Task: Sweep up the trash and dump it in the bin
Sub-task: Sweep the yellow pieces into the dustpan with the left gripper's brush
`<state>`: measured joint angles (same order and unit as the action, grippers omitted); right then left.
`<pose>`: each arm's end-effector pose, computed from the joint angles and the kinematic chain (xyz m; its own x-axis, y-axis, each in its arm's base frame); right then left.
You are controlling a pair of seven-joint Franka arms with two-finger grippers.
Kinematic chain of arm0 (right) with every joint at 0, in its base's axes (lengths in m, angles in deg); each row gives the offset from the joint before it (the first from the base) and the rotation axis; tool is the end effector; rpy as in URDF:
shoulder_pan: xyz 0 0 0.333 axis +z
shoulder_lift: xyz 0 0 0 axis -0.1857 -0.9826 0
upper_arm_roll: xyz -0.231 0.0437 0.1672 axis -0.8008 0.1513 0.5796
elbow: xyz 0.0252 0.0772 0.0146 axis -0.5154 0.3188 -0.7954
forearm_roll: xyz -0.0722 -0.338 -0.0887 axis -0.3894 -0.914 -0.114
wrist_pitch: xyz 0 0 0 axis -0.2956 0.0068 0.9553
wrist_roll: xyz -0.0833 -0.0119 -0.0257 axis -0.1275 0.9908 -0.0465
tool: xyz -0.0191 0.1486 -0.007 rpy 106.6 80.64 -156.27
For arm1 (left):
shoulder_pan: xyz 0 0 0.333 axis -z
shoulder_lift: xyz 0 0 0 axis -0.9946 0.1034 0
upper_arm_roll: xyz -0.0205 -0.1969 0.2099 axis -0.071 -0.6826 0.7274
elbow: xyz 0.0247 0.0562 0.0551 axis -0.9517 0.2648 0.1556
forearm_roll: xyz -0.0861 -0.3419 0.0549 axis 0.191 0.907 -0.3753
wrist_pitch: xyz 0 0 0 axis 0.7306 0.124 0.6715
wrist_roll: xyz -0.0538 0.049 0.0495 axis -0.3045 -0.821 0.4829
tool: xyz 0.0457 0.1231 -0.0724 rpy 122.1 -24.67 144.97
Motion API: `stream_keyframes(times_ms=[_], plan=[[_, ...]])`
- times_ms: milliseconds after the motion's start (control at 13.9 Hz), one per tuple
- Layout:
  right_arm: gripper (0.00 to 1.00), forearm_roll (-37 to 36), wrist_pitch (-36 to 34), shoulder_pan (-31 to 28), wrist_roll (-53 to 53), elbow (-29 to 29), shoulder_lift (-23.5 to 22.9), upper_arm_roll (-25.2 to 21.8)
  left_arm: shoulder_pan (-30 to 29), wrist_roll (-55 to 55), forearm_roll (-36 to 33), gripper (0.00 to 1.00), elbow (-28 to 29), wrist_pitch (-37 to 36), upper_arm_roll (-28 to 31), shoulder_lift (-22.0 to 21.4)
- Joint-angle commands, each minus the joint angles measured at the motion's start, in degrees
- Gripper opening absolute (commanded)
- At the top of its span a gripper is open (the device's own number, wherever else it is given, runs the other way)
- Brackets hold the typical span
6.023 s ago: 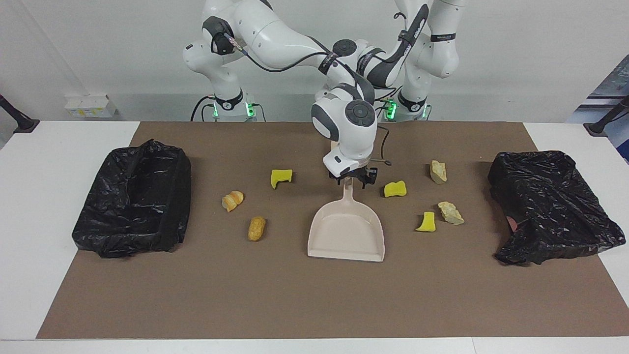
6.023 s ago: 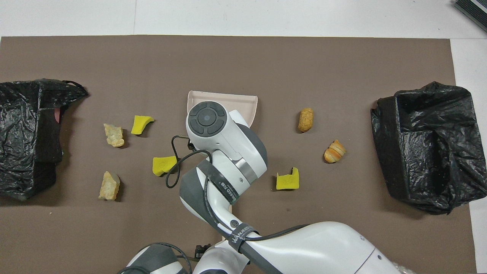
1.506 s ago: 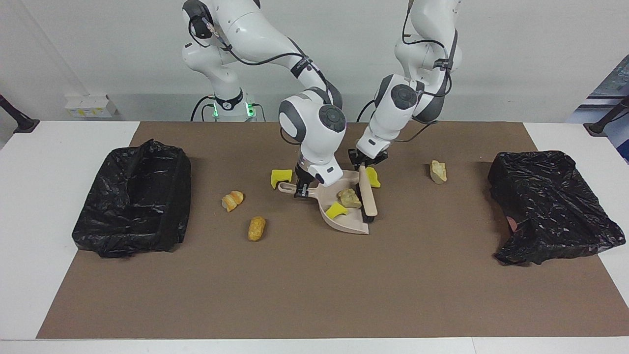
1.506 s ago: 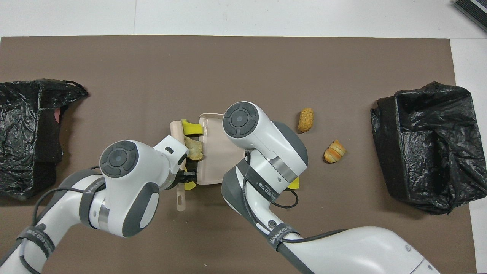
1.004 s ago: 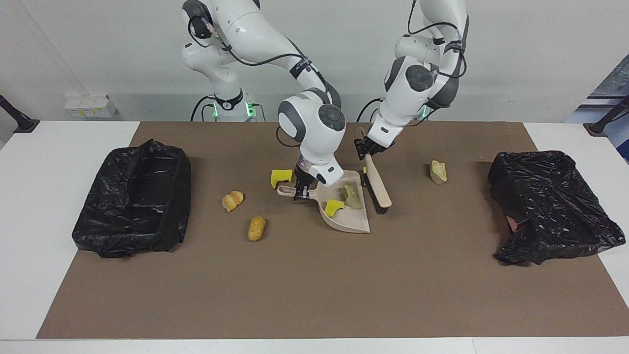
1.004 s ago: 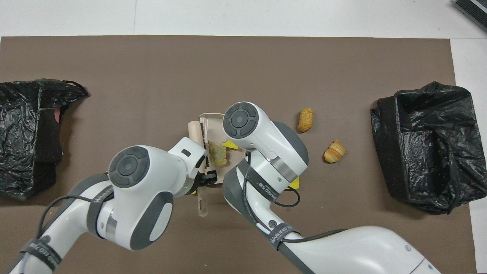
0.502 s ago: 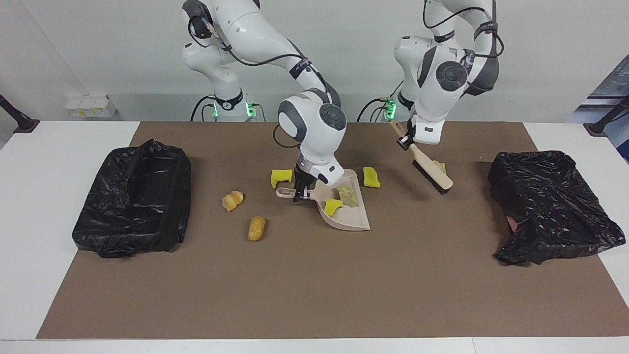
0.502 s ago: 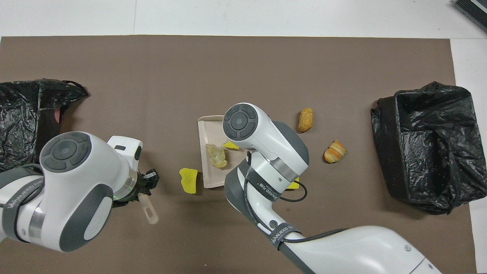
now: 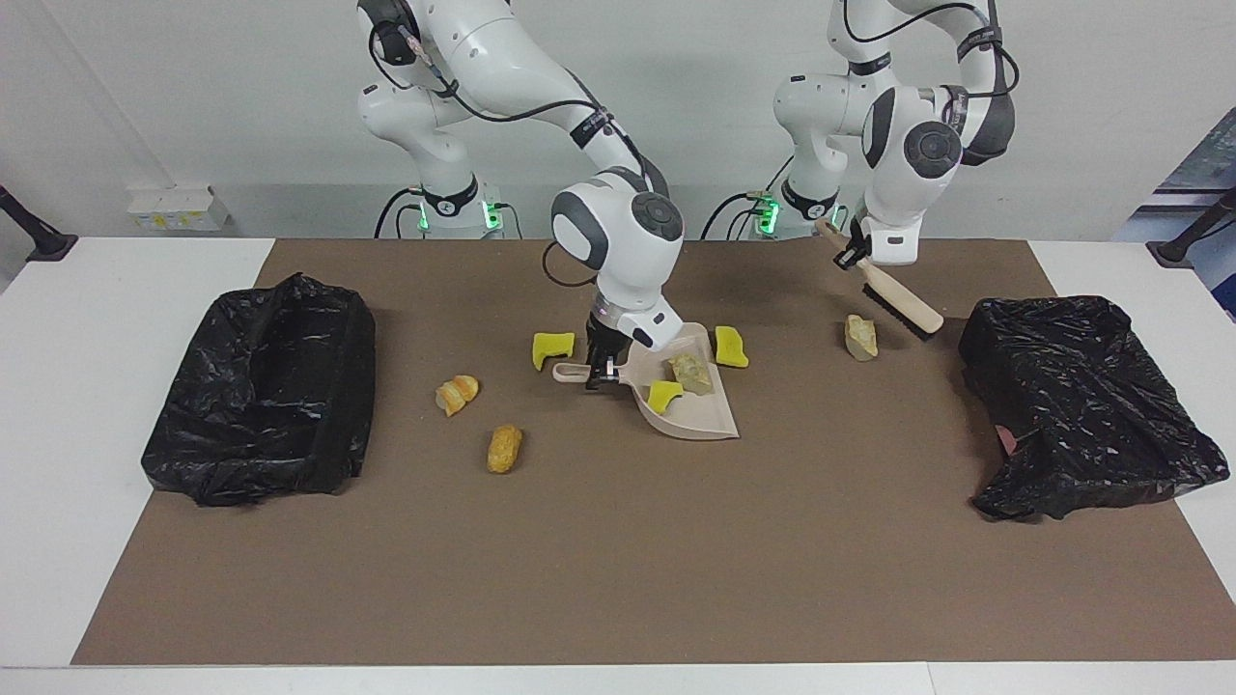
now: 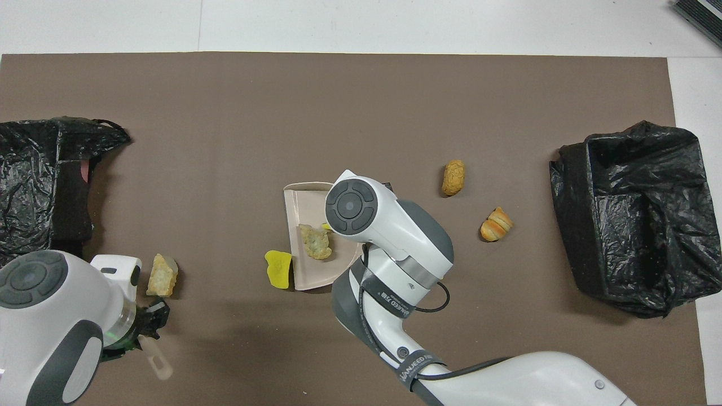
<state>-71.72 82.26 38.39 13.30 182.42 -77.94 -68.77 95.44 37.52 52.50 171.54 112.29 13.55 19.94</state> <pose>0.5036 0.3235 0.2959 -0.0892 0.9610 -0.2619 0.9947 0.0996 0.0268 0.3213 -0.0542 0.3390 0.7681 0.6088 -0.1984 0.5427 -0.7834 -0.3030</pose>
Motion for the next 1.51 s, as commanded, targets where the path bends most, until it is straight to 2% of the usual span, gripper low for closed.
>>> stream_keyframes(times_ms=[0,215,359,645,789,1076,1434], plan=[[0.0,-0.36,2.2,-0.26,2.04,5.21,2.52,0.56,2.06,-0.72,-1.24,0.0,6.3,2.88,-0.79,-3.59],[0.0,-0.36,2.12,-0.26,1.95,5.83,2.71,0.56,7.33,-0.73,0.16,0.0,6.05,8.33,-0.88,-0.7],[0.0,-0.36,1.94,-0.35,1.86,5.74,2.71,0.56,8.66,-2.73,4.8,0.0,4.91,13.42,-0.88,1.67],[0.0,-1.85,-0.16,-0.26,1.33,5.66,2.97,0.3,14.54,-7.04,10.69,0.0,-2.64,17.21,-0.97,10.72],[0.0,-3.87,-0.7,-0.17,1.33,5.39,2.97,0.3,17.36,-10.72,15.43,0.0,-5.11,20.2,-0.97,12.75],[0.0,-6.25,-2.63,-0.26,1.33,5.3,3.14,0.21,23.69,-13.64,18.96,0.0,-10.29,27.14,-1.14,19.95],[0.0,-7.39,-3.94,-0.35,1.33,4.17,2.97,0.3,27.82,-25.32,24.67,0.0,-15.3,26.98,-1.06,21.9]])
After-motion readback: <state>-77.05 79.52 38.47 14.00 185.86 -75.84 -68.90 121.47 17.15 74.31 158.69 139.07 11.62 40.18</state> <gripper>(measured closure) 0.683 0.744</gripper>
